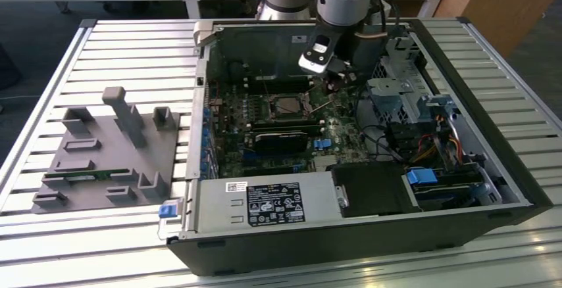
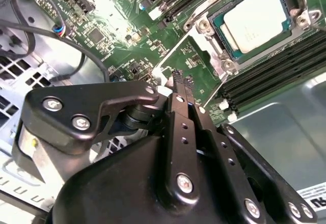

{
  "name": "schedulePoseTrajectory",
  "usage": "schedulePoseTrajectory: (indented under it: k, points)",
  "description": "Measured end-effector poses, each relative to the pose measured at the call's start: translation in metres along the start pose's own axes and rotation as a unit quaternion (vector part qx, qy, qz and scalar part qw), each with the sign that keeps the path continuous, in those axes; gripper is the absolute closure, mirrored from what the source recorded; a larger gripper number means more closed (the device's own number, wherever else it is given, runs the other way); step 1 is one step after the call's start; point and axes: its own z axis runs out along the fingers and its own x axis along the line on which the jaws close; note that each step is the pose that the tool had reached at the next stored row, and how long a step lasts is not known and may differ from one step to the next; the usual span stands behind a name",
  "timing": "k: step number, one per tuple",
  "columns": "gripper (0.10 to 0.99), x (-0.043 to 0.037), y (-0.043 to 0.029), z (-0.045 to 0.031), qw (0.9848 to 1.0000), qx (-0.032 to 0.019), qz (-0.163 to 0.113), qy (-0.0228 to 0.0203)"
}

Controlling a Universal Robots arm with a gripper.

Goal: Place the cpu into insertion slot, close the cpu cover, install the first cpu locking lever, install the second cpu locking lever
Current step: 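Close the cpu cover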

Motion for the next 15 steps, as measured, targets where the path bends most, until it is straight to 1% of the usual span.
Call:
schedulePoseTrajectory:
  k: [4,11,15]
  points:
    - [0.98,-0.0008,0.0027,0.0024,1.0,0.0,0.001,-0.0001]
    - [0.98,-0.0027,0.0117,0.0053,1.0,0.0,0.001,-0.0001]
    - [0.98,-0.0027,0.0144,0.0064,1.0,0.0003,0.002,-0.001]
